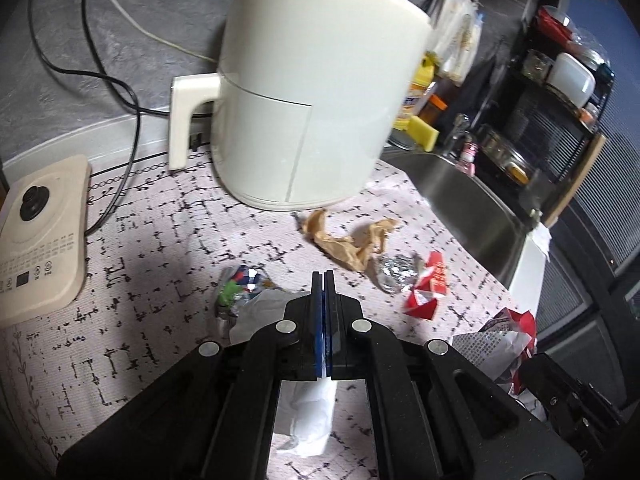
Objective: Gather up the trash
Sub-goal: 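Carry the white tissue and grey paper over the trash bin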
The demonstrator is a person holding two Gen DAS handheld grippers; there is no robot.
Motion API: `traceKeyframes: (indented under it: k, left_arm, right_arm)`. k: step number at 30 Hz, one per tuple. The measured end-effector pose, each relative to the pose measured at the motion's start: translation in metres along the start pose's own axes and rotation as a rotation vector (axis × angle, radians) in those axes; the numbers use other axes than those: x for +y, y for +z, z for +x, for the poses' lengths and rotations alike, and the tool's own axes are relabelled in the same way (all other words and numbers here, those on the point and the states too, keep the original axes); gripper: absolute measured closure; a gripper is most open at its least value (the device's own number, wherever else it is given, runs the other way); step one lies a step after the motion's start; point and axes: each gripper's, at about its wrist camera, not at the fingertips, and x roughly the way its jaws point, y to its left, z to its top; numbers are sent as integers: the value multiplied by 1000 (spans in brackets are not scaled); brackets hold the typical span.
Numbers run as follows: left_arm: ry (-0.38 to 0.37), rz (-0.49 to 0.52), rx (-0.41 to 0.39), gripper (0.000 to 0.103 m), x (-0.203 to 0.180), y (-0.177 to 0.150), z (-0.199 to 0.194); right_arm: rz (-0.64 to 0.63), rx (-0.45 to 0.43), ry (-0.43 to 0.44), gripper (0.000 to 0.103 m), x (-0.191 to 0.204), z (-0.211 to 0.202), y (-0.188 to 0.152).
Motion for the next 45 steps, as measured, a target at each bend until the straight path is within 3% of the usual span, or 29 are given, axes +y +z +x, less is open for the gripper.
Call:
traceKeyframes:
  k: [10, 21, 33, 45]
  left_arm:
    - [-91, 102, 4, 101, -73, -15, -4]
    - [-135, 177, 40, 101, -168, -62, -12]
    - [-206, 262, 87, 102, -243, -99, -14]
    - [-338, 363, 135, 102, -316, -122, -9]
  right_arm:
    - [92, -54, -72, 89, -58, -42, -11]
    - [186, -90, -128, 89, -152, -96, -34]
    - [292, -92, -203, 89, -225, -125, -59]
    - [425, -119, -312, 89, -282, -150, -85]
